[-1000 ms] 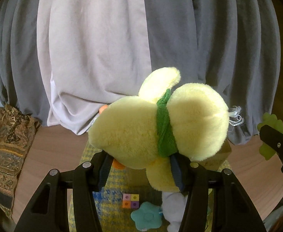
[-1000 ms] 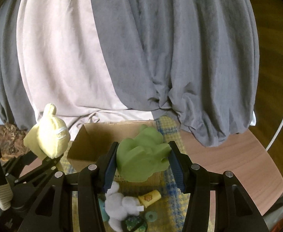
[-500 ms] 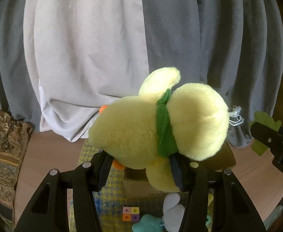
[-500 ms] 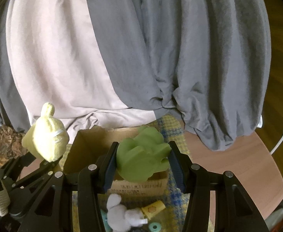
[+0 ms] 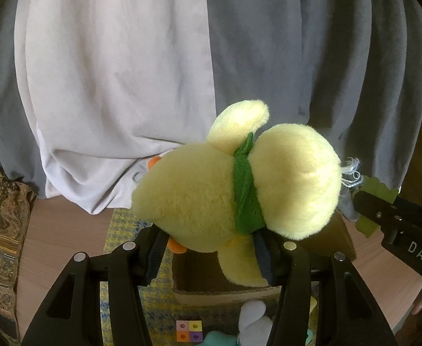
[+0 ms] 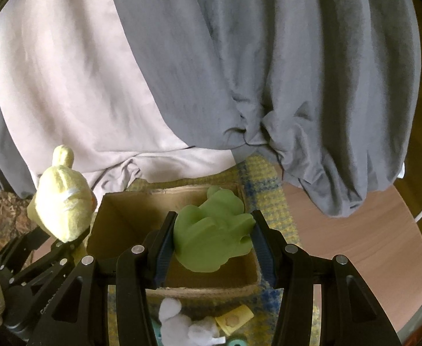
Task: Organize objects
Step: 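Carry the duck and the frog in both grippers over the cardboard box, then open both grippers to drop the duck and frog into the box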
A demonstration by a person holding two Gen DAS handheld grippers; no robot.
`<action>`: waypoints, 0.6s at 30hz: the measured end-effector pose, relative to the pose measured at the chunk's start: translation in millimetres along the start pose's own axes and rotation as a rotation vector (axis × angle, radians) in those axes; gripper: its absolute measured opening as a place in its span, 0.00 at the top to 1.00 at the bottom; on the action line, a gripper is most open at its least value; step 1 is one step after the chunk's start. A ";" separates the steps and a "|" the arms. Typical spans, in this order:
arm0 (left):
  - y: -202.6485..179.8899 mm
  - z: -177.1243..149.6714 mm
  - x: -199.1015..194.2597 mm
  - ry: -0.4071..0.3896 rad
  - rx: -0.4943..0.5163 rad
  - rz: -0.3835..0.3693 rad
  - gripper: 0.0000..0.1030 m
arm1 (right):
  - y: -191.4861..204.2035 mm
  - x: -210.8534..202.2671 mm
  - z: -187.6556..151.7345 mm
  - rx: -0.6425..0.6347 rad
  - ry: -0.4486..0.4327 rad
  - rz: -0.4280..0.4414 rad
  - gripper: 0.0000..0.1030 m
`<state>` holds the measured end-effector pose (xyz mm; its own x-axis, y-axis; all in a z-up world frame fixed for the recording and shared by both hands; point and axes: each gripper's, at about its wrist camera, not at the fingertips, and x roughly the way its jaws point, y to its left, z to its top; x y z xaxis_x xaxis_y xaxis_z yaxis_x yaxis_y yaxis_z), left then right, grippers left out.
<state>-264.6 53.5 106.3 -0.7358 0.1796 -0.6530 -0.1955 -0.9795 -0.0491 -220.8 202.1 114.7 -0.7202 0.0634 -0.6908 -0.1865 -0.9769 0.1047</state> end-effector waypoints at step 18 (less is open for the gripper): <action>3.8 -8.4 10.5 0.029 -0.012 0.037 0.11 | -6.1 7.0 -3.2 0.034 0.016 -0.013 0.14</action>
<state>-267.6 50.9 93.0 -0.7230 0.1404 -0.6765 -0.1607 -0.9865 -0.0330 -222.6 207.8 106.9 -0.7067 0.0726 -0.7038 -0.2186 -0.9685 0.1196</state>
